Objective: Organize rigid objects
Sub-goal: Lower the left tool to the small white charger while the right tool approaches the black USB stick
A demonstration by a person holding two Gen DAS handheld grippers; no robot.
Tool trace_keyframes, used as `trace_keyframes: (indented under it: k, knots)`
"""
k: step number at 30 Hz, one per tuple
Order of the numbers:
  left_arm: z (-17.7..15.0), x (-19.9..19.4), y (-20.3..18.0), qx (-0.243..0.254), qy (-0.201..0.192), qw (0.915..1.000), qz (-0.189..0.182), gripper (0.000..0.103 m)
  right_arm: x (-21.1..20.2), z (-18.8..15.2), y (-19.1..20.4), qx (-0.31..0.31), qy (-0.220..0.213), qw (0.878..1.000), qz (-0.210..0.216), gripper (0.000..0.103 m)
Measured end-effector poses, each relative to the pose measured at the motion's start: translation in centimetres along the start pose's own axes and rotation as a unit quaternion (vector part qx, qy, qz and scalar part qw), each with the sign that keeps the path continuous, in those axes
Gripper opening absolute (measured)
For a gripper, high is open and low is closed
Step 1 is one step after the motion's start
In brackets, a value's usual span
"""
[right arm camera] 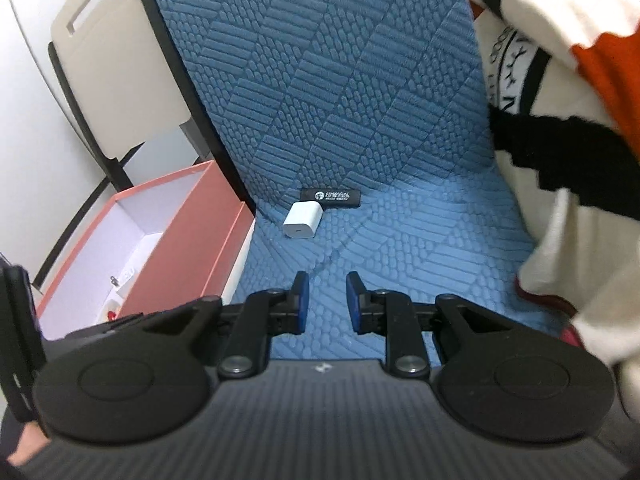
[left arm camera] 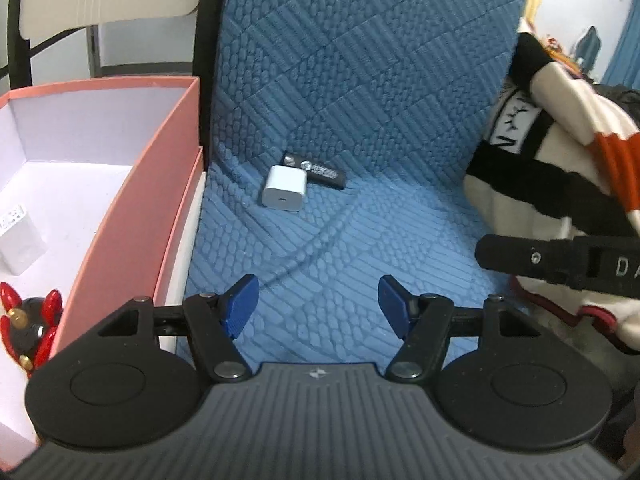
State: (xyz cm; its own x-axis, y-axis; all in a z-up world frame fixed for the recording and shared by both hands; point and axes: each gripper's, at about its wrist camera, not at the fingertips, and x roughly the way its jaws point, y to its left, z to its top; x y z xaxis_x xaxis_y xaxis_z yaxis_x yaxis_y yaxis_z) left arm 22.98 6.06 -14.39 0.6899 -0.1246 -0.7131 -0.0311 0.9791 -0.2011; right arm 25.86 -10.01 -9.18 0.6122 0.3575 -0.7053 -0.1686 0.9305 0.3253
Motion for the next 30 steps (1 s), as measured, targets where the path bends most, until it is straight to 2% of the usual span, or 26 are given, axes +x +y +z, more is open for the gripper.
trace_keyframes:
  k: [6, 14, 18, 22, 26, 29, 30]
  knots:
    - [1.2, 3.0, 0.4, -0.004, 0.008, 0.9998, 0.019, 0.071, 4.1, 2.0, -0.5, 0.002, 0.023, 1.000, 0.012, 0.025]
    - [4.6, 7.4, 0.4, -0.009, 0.021, 0.9996, 0.019, 0.071, 9.9, 5.8, -1.9, -0.001, 0.048, 0.999, 0.019, 0.025]
    - [6.5, 9.5, 0.5, 0.011, 0.026, 0.9988, 0.039, 0.071, 12.5, 7.5, -2.2, -0.030, 0.056, 0.998, 0.030, 0.025]
    - [7.8, 11.7, 1.1, 0.001, 0.038, 0.9983, 0.044, 0.071, 14.9, 8.9, -1.8, -0.094, 0.055, 0.992, 0.057, 0.025]
    - [8.3, 13.4, 1.3, 0.006, 0.038, 0.9976, 0.057, 0.071, 18.0, 9.7, -2.2, -0.117, 0.078, 0.987, 0.072, 0.025]
    - [8.4, 14.4, 1.5, 0.009, 0.032, 0.9971, 0.069, 0.071, 20.0, 9.8, -1.9, -0.150, 0.092, 0.983, 0.051, 0.026]
    - [8.5, 14.7, 1.5, 0.011, 0.032, 0.9968, 0.073, 0.071, 20.4, 9.9, -1.9, -0.156, 0.092, 0.982, 0.049, 0.029]
